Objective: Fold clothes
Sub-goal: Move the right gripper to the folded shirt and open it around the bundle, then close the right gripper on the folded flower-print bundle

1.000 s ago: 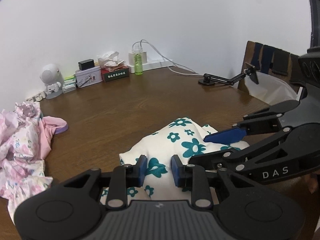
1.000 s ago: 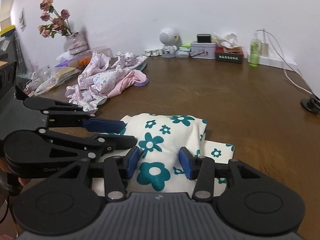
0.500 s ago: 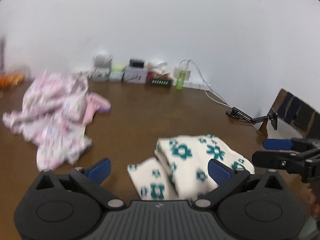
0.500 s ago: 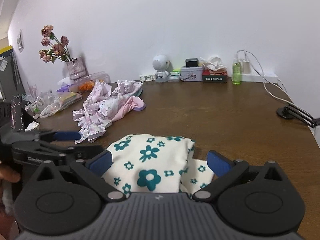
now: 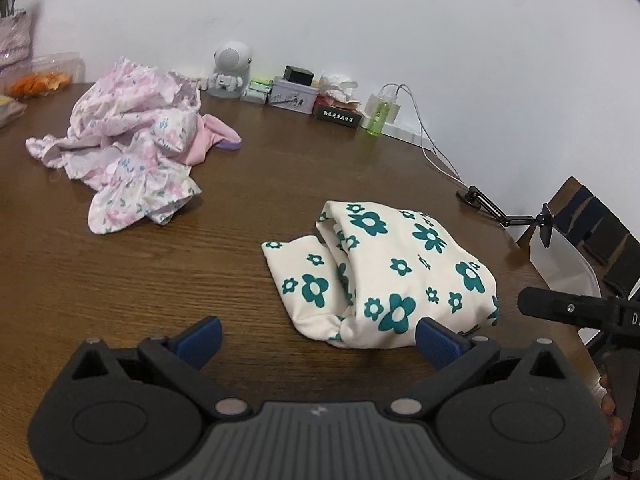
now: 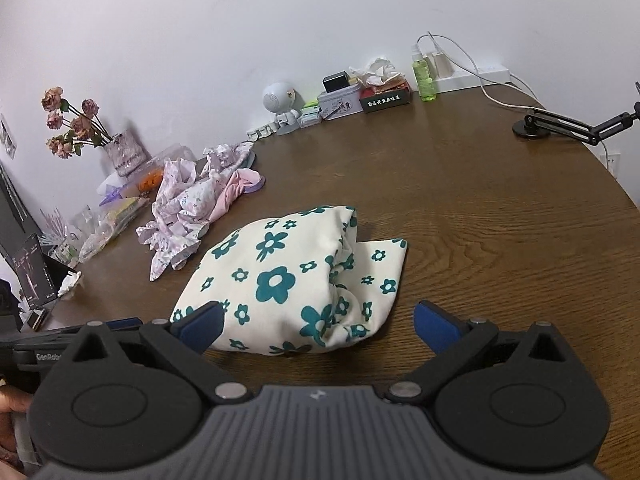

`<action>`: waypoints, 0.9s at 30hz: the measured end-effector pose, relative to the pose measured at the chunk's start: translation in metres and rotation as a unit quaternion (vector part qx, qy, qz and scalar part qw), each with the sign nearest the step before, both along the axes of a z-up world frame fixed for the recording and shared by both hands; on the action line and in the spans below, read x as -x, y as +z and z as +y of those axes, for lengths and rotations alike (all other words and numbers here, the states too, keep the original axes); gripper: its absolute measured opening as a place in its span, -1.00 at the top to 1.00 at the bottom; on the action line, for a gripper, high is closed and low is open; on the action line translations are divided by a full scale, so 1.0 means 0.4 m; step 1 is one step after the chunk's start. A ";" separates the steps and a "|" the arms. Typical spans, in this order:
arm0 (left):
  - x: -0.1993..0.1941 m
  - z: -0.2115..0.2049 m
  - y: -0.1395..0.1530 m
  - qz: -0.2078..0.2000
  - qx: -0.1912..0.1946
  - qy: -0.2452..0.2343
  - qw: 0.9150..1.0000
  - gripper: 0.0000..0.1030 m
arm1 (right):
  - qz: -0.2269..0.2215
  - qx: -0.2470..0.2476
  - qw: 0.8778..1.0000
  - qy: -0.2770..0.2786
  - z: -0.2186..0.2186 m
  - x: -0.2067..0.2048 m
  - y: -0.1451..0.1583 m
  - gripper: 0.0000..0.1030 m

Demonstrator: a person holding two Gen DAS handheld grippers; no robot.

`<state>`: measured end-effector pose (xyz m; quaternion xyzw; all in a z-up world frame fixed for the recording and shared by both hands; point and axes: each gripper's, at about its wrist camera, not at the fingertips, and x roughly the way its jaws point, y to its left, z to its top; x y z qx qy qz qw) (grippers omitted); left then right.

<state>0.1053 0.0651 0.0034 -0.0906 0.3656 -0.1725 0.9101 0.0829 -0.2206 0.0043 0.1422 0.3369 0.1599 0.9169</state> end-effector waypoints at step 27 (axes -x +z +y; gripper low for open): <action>-0.183 -0.040 -0.053 0.095 0.104 -0.028 0.990 -0.79 | 0.103 -0.118 0.988 -0.008 -0.060 -0.185 -0.089 -0.99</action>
